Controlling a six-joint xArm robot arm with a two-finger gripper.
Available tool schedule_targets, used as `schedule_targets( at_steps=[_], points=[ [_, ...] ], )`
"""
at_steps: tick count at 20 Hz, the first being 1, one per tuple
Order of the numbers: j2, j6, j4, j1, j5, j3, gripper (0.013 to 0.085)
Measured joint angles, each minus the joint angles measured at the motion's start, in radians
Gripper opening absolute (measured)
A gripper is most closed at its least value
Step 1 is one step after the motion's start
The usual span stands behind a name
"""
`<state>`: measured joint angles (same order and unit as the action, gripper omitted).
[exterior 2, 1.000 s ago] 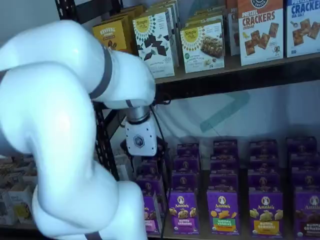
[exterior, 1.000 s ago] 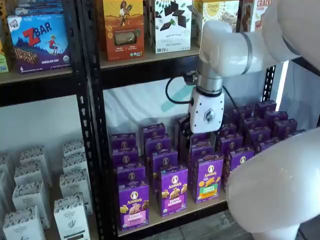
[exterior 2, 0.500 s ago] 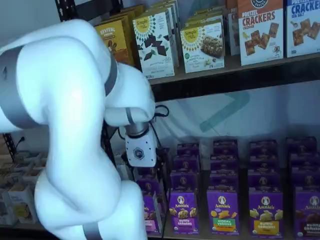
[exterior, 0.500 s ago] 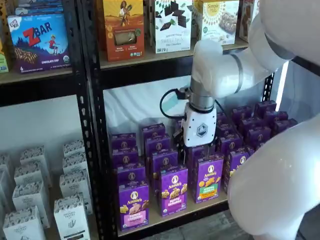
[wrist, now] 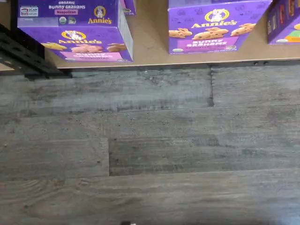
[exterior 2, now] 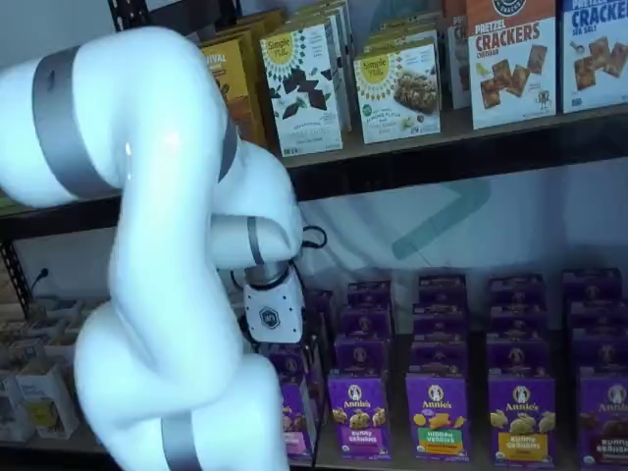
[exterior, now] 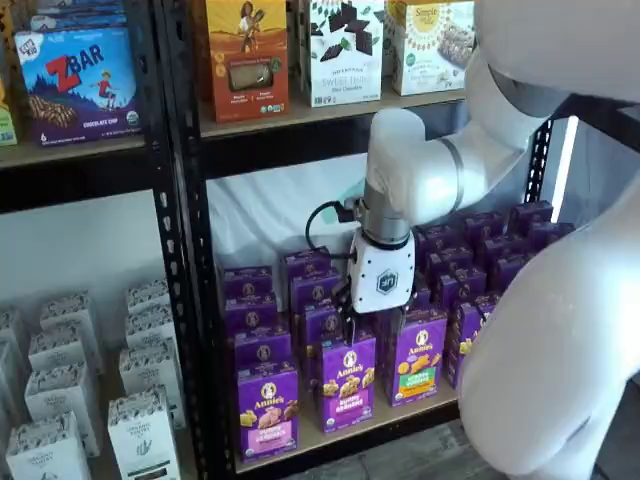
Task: Pick up the purple box with a pink patch in the middle, on the bottom shelf, the first box from the left
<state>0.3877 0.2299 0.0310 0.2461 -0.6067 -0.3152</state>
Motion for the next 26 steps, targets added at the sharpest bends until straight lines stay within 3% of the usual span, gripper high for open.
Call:
schedule_targets(
  at_steps=[7,14,16,21,26],
  points=[
    [-0.136,0.064,-0.034,0.037,0.114,-0.033,0.085],
    [-0.268,0.074,-0.033,0.05,0.192,-0.087,0.085],
    [-0.304,0.062,-0.023,0.048,0.21,-0.102,0.085],
    [-0.371,-0.028,0.062,0.036,0.224,-0.143,0.085],
    [-0.432,-0.013,0.04,0.03,0.234,-0.19,0.085]
  ],
)
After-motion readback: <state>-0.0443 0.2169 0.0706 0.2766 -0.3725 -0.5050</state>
